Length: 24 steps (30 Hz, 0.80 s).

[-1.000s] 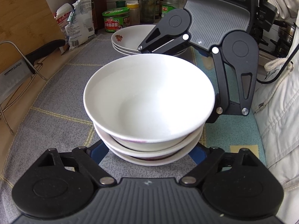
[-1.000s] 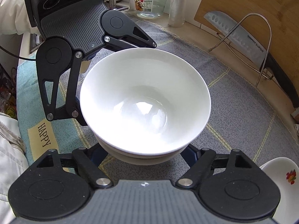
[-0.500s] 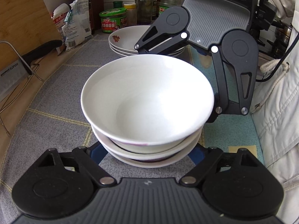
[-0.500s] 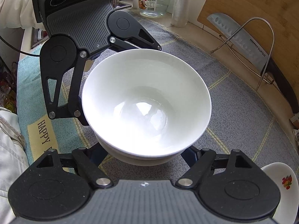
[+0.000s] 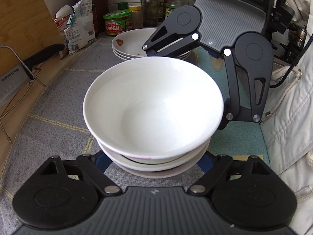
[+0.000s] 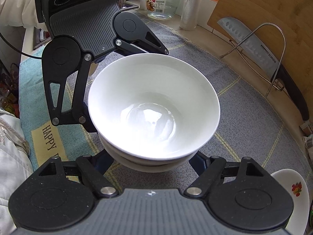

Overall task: Organize plates and bowls
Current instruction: 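Lift the bowl stack with both grippers and carry it over the plate stack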

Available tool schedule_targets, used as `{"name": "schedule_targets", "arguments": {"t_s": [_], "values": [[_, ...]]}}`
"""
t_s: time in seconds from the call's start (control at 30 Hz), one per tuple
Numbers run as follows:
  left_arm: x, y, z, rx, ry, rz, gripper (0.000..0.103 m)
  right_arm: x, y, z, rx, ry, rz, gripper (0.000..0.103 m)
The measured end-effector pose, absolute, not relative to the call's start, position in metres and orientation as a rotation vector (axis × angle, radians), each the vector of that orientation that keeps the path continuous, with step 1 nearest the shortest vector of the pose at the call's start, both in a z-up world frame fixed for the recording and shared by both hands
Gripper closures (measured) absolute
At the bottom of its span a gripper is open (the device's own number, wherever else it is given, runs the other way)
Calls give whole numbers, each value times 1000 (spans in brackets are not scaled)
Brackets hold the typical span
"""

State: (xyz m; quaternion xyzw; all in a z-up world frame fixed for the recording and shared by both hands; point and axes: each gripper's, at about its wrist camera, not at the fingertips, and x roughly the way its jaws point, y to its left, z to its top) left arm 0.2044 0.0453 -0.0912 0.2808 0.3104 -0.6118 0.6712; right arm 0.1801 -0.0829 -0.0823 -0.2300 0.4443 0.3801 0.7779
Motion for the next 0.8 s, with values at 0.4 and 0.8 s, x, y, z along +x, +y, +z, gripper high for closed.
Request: {"name": "schedule_targets", "arguments": {"t_s": [0.4,0.8], "values": [[191,16,-69,666,706,-1331,16,172,-112,-63,-480,929,849,17],[183,-56,-45,679,651,-1322,16,172,-185,-38,-487,886,838,17]]}}
